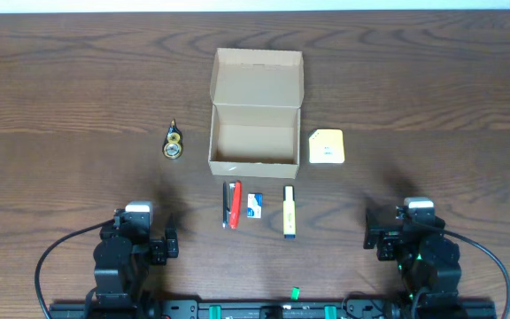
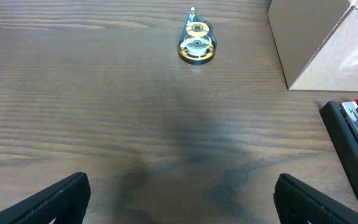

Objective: Pack container

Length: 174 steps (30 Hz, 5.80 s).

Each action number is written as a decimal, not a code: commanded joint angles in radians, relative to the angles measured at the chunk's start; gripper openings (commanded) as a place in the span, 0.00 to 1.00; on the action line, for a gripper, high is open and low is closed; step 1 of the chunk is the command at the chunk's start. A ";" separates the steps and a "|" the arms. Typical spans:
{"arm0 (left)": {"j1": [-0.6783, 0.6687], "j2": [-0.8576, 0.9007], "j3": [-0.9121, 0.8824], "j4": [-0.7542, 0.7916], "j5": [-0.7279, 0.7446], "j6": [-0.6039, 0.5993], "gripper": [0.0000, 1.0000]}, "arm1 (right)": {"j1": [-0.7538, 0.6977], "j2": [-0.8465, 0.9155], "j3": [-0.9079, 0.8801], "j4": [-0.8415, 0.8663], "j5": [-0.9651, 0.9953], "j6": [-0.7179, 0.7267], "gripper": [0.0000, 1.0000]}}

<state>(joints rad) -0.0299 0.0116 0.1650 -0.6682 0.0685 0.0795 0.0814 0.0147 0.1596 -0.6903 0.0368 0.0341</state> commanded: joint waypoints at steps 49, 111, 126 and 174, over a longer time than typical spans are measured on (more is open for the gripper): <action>-0.004 -0.008 -0.006 -0.010 0.002 0.010 0.95 | -0.011 0.686 0.662 -0.071 -0.056 0.137 0.99; -0.004 -0.008 -0.006 -0.010 0.002 0.010 0.95 | 0.208 2.149 1.464 -0.350 -0.032 0.232 0.99; -0.004 -0.008 -0.006 -0.010 0.002 0.010 0.96 | 0.208 2.216 1.463 -0.322 -0.032 0.235 0.79; -0.004 -0.008 -0.006 -0.010 0.002 0.010 0.95 | 0.489 1.834 1.464 -0.219 -0.011 0.325 0.40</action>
<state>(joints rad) -0.0299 0.0109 0.1650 -0.6685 0.0685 0.0795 0.5667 1.7988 1.6203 -0.9188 0.0189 0.3328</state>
